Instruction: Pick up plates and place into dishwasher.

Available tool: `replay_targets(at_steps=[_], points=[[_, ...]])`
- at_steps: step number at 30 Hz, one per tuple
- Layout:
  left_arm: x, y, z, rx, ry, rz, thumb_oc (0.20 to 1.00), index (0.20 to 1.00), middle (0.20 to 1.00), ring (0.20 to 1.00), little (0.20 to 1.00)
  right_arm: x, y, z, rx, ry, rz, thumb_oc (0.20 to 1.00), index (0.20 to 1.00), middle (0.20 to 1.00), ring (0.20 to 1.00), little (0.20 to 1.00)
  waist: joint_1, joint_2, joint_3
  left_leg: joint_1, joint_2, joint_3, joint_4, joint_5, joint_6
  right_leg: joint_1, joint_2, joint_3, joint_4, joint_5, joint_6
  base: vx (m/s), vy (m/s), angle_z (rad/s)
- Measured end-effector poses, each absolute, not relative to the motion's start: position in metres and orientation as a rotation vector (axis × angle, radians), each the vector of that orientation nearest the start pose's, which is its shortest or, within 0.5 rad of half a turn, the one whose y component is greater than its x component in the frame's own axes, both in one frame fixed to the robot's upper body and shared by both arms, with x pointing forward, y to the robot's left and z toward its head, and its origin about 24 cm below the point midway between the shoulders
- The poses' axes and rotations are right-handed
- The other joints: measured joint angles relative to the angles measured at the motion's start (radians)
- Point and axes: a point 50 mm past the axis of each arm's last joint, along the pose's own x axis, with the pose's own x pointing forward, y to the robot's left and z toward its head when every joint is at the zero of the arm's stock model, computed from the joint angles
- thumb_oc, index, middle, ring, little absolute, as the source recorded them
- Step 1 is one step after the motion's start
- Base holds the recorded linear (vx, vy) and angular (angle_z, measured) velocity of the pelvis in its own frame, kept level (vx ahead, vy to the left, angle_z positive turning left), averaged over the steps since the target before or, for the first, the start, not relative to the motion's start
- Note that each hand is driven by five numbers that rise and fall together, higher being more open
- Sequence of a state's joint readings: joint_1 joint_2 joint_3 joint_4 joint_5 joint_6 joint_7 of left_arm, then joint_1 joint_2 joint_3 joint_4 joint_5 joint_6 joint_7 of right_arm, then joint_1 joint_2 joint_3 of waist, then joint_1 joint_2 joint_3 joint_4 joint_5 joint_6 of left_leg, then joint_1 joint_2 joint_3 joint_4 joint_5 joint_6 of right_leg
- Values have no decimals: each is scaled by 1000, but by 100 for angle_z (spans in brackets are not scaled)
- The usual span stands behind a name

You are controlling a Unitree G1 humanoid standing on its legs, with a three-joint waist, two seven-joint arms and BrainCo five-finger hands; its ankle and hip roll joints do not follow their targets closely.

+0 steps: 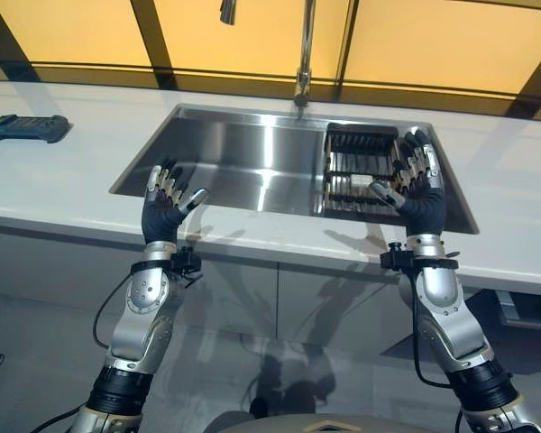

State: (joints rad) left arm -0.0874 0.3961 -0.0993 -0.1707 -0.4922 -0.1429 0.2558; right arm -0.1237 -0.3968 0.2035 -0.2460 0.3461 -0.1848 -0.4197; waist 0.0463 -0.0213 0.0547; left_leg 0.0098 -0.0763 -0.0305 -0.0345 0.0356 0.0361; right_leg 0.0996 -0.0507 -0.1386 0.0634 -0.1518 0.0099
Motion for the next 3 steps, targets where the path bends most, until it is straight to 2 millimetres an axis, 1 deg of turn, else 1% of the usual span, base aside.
replay_targets(at_steps=[3], points=[[262, 192, 122, -145, -328, 47, 1000, 1000, 1000, 1000, 1000, 259, -169, 139, 85, -440, -123, 1000, 1000, 1000, 1000, 1000, -2, 0, 0, 33, 1, 1, -28, 0, 0, 37, 3, 0, -36, 7, -1, 9, -58, -1]])
